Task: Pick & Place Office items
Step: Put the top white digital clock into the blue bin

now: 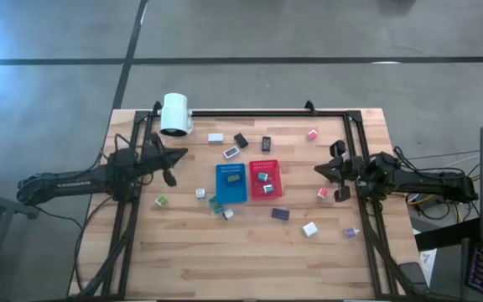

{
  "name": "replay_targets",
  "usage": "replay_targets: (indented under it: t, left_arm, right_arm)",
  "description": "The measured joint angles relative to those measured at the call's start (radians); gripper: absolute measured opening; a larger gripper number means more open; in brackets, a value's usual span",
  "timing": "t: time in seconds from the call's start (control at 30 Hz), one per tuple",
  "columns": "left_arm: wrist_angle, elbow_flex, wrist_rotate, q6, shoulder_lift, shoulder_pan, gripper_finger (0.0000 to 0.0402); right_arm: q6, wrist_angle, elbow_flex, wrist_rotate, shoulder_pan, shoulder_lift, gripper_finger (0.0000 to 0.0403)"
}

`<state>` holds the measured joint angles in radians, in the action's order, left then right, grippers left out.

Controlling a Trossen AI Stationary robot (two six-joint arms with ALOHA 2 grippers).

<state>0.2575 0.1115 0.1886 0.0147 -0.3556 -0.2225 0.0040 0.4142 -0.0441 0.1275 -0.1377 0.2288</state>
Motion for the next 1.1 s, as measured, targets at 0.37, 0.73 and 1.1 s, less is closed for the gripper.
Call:
replay_targets:
  t: [0.37,0.73,1.1]
  left_arm:
    - [-0.325,0.439,0.153,0.020,-0.429,-0.022,0.0005]
    - [-0.589,0.991,0.096,0.119,-0.980,-0.092,0.0007]
    - [-0.842,1.375,-0.080,0.119,-1.392,-0.160,0.0143]
  right_arm:
    - [0.006,0.002,0.000,-0.105,-0.001,0.016,0.0008]
    - [0.020,-0.020,0.000,-0.103,-0.001,0.017,0.0008]
    - [0.031,-0.022,0.000,-0.101,-0.001,0.017,0.0008]
